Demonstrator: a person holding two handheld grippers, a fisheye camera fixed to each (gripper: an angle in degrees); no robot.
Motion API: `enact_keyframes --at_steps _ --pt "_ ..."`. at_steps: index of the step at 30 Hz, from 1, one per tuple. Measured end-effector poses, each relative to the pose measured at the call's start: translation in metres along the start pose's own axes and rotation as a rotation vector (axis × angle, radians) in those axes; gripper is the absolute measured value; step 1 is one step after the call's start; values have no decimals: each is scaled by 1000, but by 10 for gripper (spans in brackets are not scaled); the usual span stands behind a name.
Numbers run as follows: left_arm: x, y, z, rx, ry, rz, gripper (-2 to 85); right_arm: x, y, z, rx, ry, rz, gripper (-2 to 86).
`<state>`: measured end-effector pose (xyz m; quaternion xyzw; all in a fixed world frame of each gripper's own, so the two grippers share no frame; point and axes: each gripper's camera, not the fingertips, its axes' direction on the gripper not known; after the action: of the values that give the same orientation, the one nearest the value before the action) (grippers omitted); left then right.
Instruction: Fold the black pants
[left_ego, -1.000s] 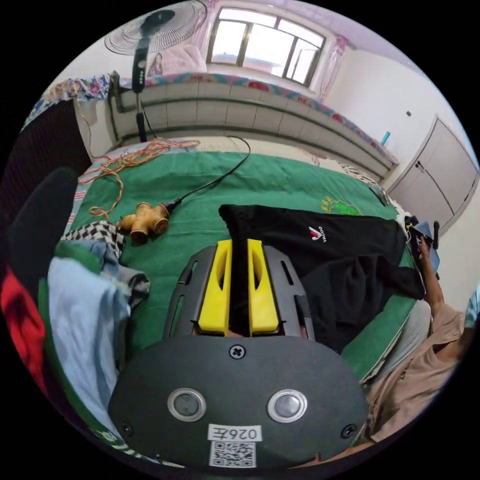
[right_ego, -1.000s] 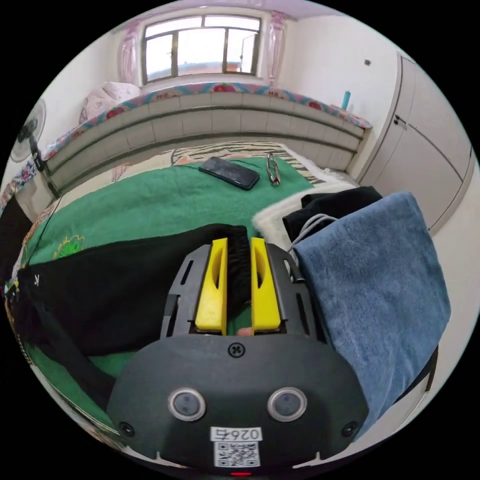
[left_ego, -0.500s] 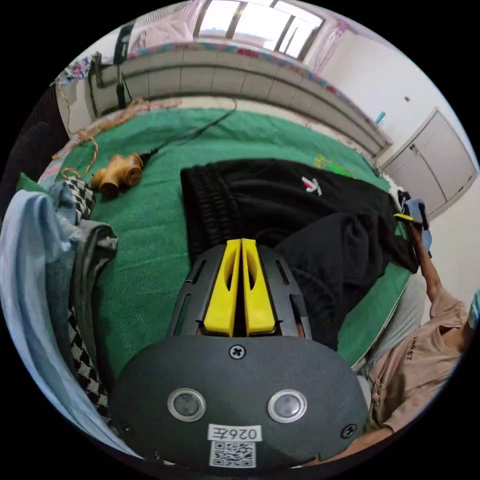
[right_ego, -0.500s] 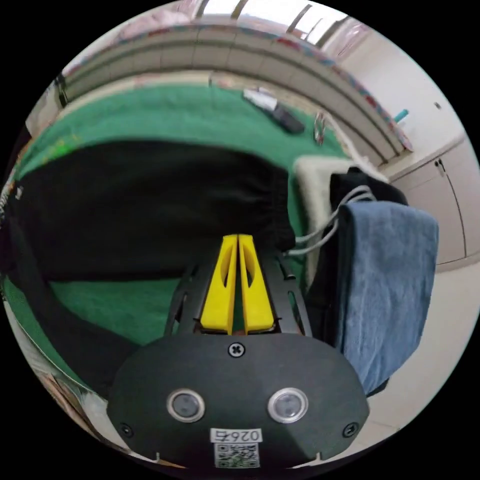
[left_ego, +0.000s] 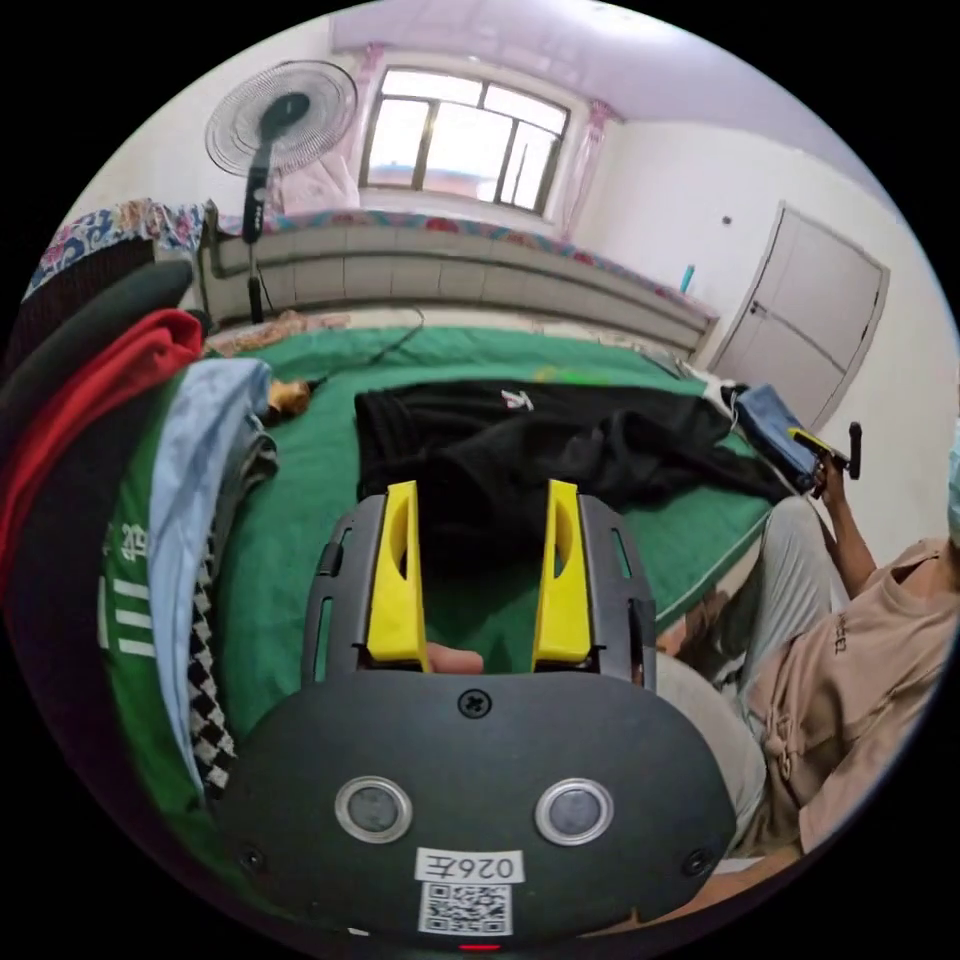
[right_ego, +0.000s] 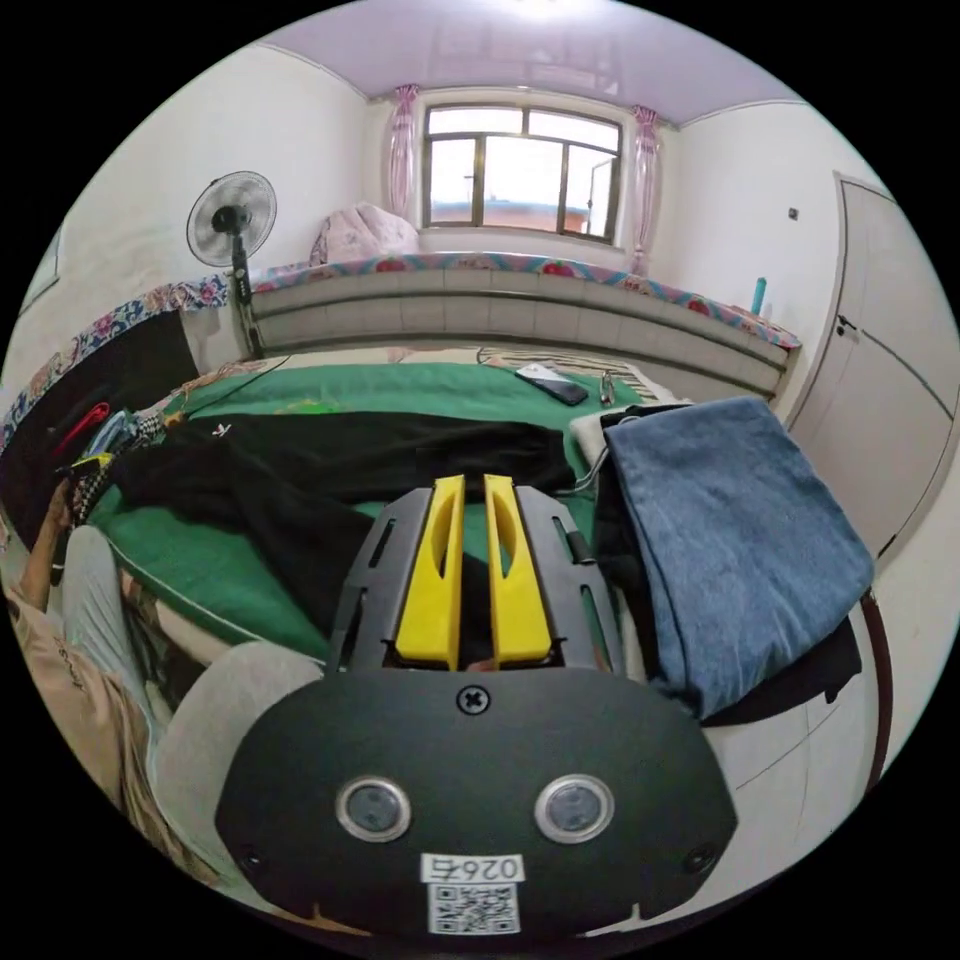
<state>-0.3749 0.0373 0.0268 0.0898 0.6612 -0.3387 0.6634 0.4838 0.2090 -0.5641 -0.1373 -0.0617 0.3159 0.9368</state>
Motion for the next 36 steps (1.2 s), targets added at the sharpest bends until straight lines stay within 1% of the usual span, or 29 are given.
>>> enact_keyframes --at_steps 2,4,6,8,10,13,14,15,16,19,21,22,23,24,25,26,27,28,29,31,32,33,34,36 --pt "6 7 1 4 19 10 178 4 19 -5 -29 -17 8 31" --pt "10 10 -2 31 20 23 183 18 42 -13 -42 -59 63 56" --pt "13 9 -3 57 18 59 229 30 57 -21 -39 -95 110 65" --pt "12 8 1 65 17 83 258 39 71 -27 -43 -98 146 72" --pt "8 4 6 21 34 87 252 49 86 -27 -65 -60 198 77" --pt "-7 -1 14 -47 133 23 167 65 99 -20 -74 -40 287 86" --pt "-15 -4 18 -85 183 -31 135 69 100 -17 -73 -47 299 87" --pt "-22 -6 21 -116 219 -78 115 77 100 -10 -74 -65 320 90" --pt "-24 -7 22 -123 228 -88 115 84 99 -1 -80 -85 338 91" --pt "-18 -12 14 -99 179 -35 139 95 87 32 -136 -134 348 107" --pt "-5 -19 14 -139 107 39 173 96 80 58 -194 -175 338 117" --pt "-2 -20 15 -156 90 55 174 94 77 77 -253 -213 325 113" --pt "2 -24 18 -194 43 76 154 91 76 85 -284 -219 310 107" --pt "4 -29 19 -246 -40 86 112 83 74 87 -278 -108 279 81" --pt "5 -31 19 -272 -88 83 98 75 71 85 -279 -93 223 43" --pt "4 -37 15 -306 -99 104 68 73 69 84 -287 -97 219 38" --pt "-1 -42 8 -324 -55 101 53 70 68 76 -263 -88 210 29" --pt "-5 -44 4 -330 -27 91 45 69 69 59 -176 -83 211 25" --pt "-15 -46 -9 -321 39 74 41 70 70 48 -122 -91 219 23" --pt "-34 -45 -33 -254 141 33 37 79 79 5 84 -136 291 7" --pt "-48 -42 -51 -195 194 0 35 82 82 -5 134 -140 310 1" --pt "-61 -37 -70 -131 234 -23 35 87 87 -24 225 -142 344 -7" --pt "-68 -35 -78 -99 258 -34 34 90 90 -40 290 -148 369 -11" --pt "-93 -26 -107 28 406 -73 35 92 92 -56 361 -168 383 -12"
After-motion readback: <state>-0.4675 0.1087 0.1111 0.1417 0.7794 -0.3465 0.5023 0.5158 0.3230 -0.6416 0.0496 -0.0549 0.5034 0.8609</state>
